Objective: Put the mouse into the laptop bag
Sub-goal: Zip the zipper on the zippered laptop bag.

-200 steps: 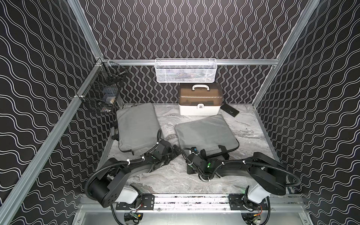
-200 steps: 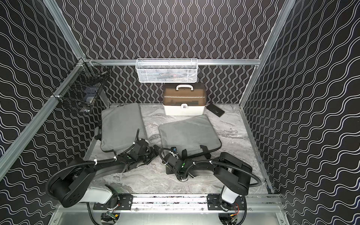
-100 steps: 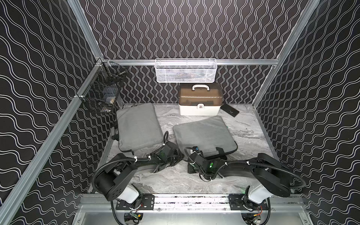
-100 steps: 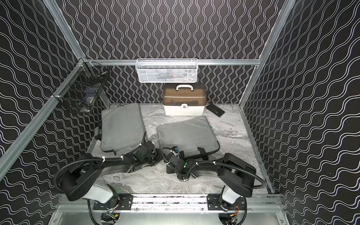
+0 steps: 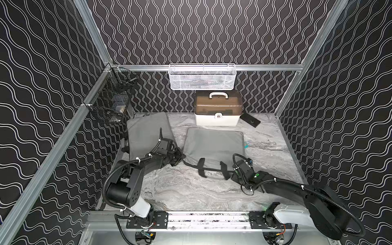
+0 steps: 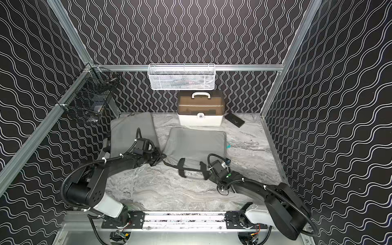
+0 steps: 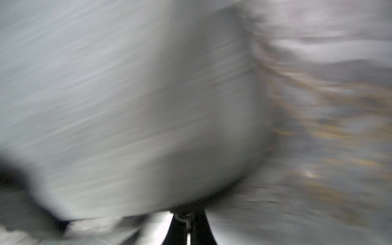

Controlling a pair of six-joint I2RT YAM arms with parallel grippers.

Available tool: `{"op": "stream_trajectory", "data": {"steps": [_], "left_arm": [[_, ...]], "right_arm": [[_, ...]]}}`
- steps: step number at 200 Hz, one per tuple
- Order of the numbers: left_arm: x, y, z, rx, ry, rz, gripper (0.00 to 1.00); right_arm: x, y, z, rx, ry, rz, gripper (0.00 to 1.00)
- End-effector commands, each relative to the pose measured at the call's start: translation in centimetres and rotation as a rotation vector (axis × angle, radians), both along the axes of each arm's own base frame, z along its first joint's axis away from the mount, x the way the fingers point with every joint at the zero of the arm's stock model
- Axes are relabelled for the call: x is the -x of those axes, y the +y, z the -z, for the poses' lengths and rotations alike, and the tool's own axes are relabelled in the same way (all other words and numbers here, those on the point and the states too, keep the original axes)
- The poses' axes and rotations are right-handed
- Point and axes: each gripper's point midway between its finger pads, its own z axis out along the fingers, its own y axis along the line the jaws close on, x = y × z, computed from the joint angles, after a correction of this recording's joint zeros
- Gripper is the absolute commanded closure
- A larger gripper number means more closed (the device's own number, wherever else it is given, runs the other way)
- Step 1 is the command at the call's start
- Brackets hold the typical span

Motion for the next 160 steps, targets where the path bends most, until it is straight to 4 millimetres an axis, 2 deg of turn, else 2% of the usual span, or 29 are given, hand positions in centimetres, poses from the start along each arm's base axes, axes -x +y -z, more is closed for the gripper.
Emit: {"op": "stream_trajectory", "data": {"steps": [1,25,42,52,59,68,74,89,100,111,134,160], "left_arm": [[-3.0,2.2,-0.6,-0.037,-0.075,-0.041,1.00],[-5.9,2.6,-1.0,-0.074,-0.084,-0.022,1.00],[-8.0,2.4,-1.2,-0.076,-0.092,-0.018,1.00],[-9.1,1.5,-1.5,-0.088,-0.098,0.009,0.72],[-9.6,0.5,-1.8,-0.118,-0.106,0.038,0.45],[-9.5,-1.0,-2.0,-0.183,-0.096,0.080,0.22],[-9.1,-1.8,-2.0,-0.227,-0.084,0.104,0.13],[-7.2,-3.0,-1.9,-0.277,-0.044,0.130,0.04],[-4.8,-2.8,-1.6,-0.250,0.017,0.116,0.03],[-2.5,-1.3,-1.4,-0.245,0.066,0.060,0.02],[1.7,1.4,-3.1,-0.283,0.044,-0.037,0.01],[6.1,0.2,-3.4,-0.163,-0.002,-0.026,0.01]], "right_arm": [[2.5,-2.7,1.2,0.082,0.112,0.054,1.00],[3.1,-2.6,1.1,0.060,0.127,0.055,1.00],[3.2,-1.3,1.1,-0.008,0.120,0.004,1.00],[3.3,-0.2,1.2,-0.045,0.118,-0.035,1.00],[3.3,0.6,1.1,-0.061,0.110,-0.061,1.00],[3.3,1.8,0.8,-0.068,0.094,-0.098,1.00],[3.5,2.6,0.7,-0.064,0.088,-0.122,1.00],[3.5,5.5,-0.1,-0.057,0.062,-0.198,1.00],[3.5,7.5,-0.3,-0.054,0.055,-0.244,1.00],[3.5,9.7,-0.2,-0.067,0.057,-0.299,1.00],[3.3,12.8,0.0,-0.077,0.049,-0.373,1.00],[2.9,15.3,-0.4,-0.094,0.006,-0.450,1.00]]}}
